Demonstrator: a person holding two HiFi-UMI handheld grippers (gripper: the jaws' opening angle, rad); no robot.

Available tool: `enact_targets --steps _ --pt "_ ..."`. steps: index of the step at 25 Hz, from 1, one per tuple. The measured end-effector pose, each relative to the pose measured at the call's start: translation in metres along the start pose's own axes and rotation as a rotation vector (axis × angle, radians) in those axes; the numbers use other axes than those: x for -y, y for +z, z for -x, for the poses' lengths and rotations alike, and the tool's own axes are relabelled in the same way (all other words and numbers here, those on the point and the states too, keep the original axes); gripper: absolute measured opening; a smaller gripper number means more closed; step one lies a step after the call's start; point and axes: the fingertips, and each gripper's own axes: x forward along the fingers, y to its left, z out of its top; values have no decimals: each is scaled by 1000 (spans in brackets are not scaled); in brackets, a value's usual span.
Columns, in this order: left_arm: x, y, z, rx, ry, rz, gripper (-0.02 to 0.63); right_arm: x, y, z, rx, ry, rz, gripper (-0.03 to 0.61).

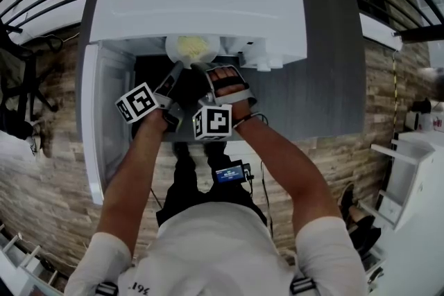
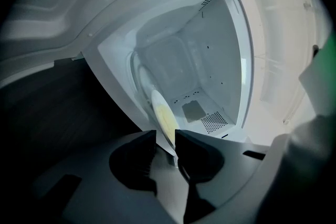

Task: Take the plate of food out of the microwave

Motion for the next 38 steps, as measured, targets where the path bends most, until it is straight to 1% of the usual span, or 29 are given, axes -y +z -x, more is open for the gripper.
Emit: enact_targets --steps 2,3,4,5,6,7,10,12,13,14,15,18,21,26,27,30,36,37,38 --pt "-1 0 1 -1 2 -3 92 8 2 9 29 5 -87 115" --pt "-1 1 2 -2 3 -5 93 12 2 16 45 9 -148 139" --pt "-2 1 2 -3 5 -8 94 16 0 23 58 16 -233 144" --pt "-3 2 3 -4 6 -11 94 18 -3 30 67 27 -346 144" --pt "-3 4 4 -4 7 -15 93 20 -9 36 69 43 -489 144" --pt "-4 5 5 -3 8 -19 94 20 -17 40 68 59 -659 144" --pt "-3 10 6 2 12 -29 93 16 -56 39 59 101 -1222 144" --pt "-3 12 6 9 23 -41 94 13 -81 33 81 124 -1562 143" --pt "-4 13 6 11 34 -53 92 14 -91 31 99 126 -1691 143" --pt "-4 14 6 13 44 -63 93 17 -99 30 117 117 -1782 143" --pt "-5 14 5 16 48 -67 93 21 -104 28 133 103 -1840 143" --pt "-6 17 5 35 60 -74 94 28 -111 23 159 66 -1917 143" --pt "-7 22 5 56 68 -91 93 33 -103 15 191 45 -1960 143" --pt "-4 20 -2 43 75 -103 92 36 -102 2 176 36 -2031 143" --pt "-5 20 -3 41 77 -104 92 37 -103 1 172 35 -2035 126" --pt "-7 23 -3 38 81 -106 92 40 -104 -3 157 32 -2032 48" --pt "-4 19 -7 14 56 -111 92 39 -104 -3 143 56 -1997 44" --pt "-5 18 -7 10 55 -108 89 38 -104 -3 142 58 -1995 43" --pt "-6 17 -6 7 57 -103 70 37 -103 -3 140 61 -1995 41"
